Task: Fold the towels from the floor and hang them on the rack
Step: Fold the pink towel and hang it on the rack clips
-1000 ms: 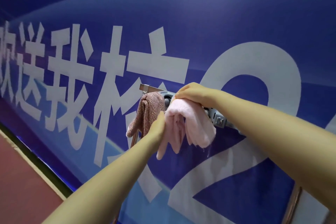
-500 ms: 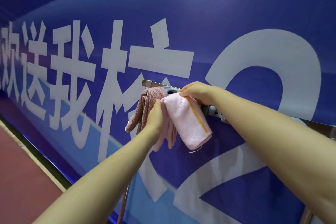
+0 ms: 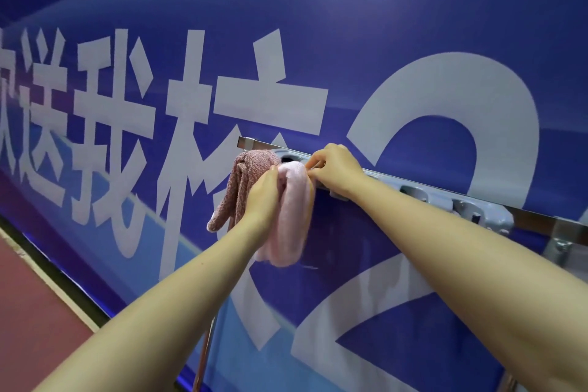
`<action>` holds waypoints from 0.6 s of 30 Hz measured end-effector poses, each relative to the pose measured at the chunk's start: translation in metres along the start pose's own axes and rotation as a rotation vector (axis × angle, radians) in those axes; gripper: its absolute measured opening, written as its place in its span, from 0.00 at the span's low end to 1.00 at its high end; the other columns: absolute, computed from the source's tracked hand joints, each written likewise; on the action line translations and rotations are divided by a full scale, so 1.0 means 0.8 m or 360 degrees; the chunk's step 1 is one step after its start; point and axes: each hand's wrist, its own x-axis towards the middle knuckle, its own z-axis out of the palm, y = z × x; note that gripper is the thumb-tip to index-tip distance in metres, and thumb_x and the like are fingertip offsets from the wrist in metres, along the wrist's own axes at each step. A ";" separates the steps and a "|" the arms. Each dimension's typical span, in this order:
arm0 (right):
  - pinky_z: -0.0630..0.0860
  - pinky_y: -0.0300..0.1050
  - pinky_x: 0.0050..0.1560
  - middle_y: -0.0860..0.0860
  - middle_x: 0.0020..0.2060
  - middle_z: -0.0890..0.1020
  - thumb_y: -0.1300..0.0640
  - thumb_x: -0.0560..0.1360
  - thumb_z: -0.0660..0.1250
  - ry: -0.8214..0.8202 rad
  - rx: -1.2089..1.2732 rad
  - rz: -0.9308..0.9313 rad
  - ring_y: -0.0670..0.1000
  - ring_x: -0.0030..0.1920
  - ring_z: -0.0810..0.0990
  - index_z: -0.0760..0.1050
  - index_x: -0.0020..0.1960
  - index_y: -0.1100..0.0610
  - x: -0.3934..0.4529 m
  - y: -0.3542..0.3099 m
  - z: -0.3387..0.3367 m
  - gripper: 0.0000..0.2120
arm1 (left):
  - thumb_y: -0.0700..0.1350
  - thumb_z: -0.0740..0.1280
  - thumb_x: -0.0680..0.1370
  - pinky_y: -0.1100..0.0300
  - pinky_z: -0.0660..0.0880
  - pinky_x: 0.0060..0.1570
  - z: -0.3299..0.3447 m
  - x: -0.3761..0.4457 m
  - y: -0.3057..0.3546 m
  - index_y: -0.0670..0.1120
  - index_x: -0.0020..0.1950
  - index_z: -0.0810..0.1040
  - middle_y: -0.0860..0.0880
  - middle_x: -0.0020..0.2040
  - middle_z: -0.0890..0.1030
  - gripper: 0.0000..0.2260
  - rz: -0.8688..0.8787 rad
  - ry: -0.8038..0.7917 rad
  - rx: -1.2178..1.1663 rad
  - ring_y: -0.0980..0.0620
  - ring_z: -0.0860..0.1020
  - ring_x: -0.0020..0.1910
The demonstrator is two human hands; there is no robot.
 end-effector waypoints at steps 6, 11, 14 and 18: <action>0.74 0.42 0.42 0.44 0.45 0.83 0.53 0.77 0.61 -0.0018 0.0288 -0.0116 0.47 0.46 0.78 0.81 0.52 0.49 -0.019 -0.002 -0.003 0.11 | 0.52 0.55 0.84 0.64 0.70 0.36 -0.001 0.005 -0.003 0.52 0.43 0.79 0.54 0.39 0.80 0.16 0.0070 0.0025 0.0097 0.58 0.77 0.40; 0.72 0.43 0.46 0.44 0.44 0.82 0.50 0.79 0.60 -0.0039 0.0185 -0.0158 0.48 0.46 0.77 0.82 0.51 0.50 -0.031 -0.005 0.003 0.12 | 0.51 0.61 0.79 0.60 0.76 0.45 0.006 -0.002 0.004 0.48 0.50 0.83 0.50 0.44 0.85 0.13 -0.0001 -0.0099 0.0028 0.53 0.81 0.46; 0.72 0.45 0.47 0.46 0.44 0.82 0.48 0.79 0.59 -0.0077 0.0191 -0.0108 0.49 0.46 0.77 0.81 0.49 0.51 -0.037 -0.006 0.001 0.13 | 0.49 0.64 0.77 0.63 0.76 0.41 0.010 0.000 0.011 0.47 0.48 0.84 0.51 0.39 0.85 0.10 -0.0060 -0.0065 0.0043 0.56 0.81 0.41; 0.65 0.43 0.35 0.47 0.33 0.75 0.53 0.79 0.58 -0.0167 0.0132 -0.0038 0.52 0.40 0.73 0.71 0.33 0.50 -0.053 -0.013 0.001 0.16 | 0.49 0.61 0.80 0.60 0.75 0.45 0.011 -0.002 0.027 0.46 0.50 0.81 0.48 0.44 0.82 0.11 -0.0145 -0.0027 0.0198 0.51 0.79 0.45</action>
